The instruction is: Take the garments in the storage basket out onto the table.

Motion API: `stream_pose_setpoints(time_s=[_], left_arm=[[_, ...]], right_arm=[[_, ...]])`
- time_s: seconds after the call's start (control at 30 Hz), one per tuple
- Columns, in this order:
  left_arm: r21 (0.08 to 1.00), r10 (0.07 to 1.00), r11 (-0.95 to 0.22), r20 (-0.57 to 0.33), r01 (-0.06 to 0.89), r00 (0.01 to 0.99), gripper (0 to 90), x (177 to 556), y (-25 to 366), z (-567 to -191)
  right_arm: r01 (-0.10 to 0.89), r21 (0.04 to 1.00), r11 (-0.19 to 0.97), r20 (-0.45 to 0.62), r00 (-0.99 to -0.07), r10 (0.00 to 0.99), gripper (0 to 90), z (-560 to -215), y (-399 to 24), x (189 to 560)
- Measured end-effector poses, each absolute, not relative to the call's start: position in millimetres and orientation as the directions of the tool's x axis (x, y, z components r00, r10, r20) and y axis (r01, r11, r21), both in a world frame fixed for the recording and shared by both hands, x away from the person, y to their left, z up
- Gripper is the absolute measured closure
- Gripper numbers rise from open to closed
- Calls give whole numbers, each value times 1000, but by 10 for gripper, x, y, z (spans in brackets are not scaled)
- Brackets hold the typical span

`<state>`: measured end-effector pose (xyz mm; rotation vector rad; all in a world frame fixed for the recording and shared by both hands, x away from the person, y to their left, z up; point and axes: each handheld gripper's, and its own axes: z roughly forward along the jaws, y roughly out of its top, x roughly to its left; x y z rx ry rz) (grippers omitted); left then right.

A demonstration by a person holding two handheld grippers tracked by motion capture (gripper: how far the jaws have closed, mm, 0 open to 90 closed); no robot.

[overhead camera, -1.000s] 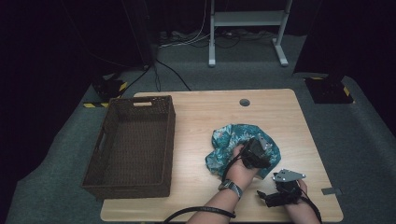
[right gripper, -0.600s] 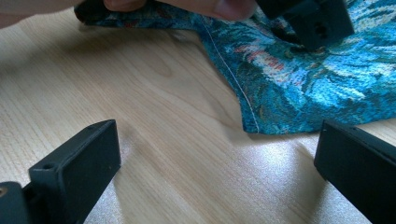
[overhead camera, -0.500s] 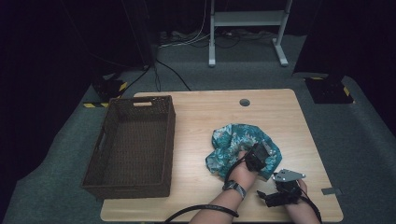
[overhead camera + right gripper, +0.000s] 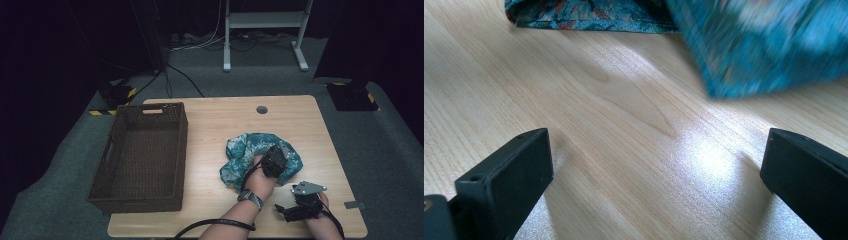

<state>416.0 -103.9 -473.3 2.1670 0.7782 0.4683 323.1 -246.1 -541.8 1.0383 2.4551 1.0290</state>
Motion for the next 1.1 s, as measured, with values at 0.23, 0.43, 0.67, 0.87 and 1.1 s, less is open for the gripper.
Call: stream_pose_setpoints(time_s=[0.23,0.43,0.67,0.87,1.1], left_arm=[[842,718,-404,49,359,694,895,4112,-679,-4301],[870,776,-345,53,352,629,895,4158,-256,-4025],[882,837,-282,35,376,546,894,4160,231,-3950],[865,875,-245,3,438,483,892,4079,583,-4231],[822,901,-208,-50,529,432,891,3998,835,-4679]], right_arm=[[513,708,486,17,-700,714,5,-5417,-2466,3227],[527,712,464,37,-688,724,5,-5413,-2495,3239],[528,702,478,4,-674,739,5,-5417,-2447,3222],[526,701,481,-3,-673,740,3,-5418,-2429,3222],[520,703,486,-5,-679,734,3,-5420,-2411,3228]])
